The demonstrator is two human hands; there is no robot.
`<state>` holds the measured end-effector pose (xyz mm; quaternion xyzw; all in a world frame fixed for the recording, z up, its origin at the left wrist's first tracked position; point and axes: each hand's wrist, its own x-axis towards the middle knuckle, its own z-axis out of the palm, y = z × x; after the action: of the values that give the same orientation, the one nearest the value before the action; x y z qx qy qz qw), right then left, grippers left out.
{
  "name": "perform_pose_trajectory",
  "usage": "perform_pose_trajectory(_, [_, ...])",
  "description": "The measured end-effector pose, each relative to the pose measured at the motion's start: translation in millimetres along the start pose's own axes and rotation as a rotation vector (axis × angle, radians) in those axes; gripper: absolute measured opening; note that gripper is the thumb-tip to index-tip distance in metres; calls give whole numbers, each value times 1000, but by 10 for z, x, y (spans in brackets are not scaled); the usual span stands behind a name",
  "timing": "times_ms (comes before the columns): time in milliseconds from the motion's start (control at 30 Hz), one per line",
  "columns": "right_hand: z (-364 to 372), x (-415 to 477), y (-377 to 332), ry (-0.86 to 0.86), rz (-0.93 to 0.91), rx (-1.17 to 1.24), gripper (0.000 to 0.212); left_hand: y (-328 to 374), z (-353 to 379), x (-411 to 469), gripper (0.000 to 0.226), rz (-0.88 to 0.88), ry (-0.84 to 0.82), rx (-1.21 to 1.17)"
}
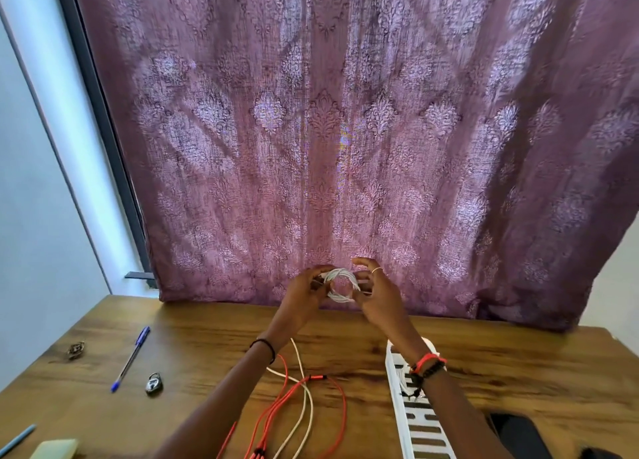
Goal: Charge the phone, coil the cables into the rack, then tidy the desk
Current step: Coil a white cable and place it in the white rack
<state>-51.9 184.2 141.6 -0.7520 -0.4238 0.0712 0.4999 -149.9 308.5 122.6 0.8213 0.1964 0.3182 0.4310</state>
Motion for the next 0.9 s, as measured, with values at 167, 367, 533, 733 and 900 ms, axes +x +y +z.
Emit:
perform_pose_trajectory(167, [-38, 24, 34, 20, -25, -171, 18, -113, -78, 29, 32, 4, -12, 83])
perform_pose_trajectory(367, [-145, 80, 22, -114, -106, -283, 26, -136, -101, -4, 32, 2, 42, 137])
perform_pose_trajectory(533, [-187, 109, 44, -53, -189, -413, 20, -116, -98, -17, 30, -19, 107, 41])
perform_pose_trajectory(733, [-61, 60, 61, 192, -188, -437, 9, 3, 85, -86, 27, -165, 131, -476])
perform_pose_trajectory(900, [60, -90, -34, 342, -81, -220, 18, 41, 276, -175, 25, -251, 187, -721])
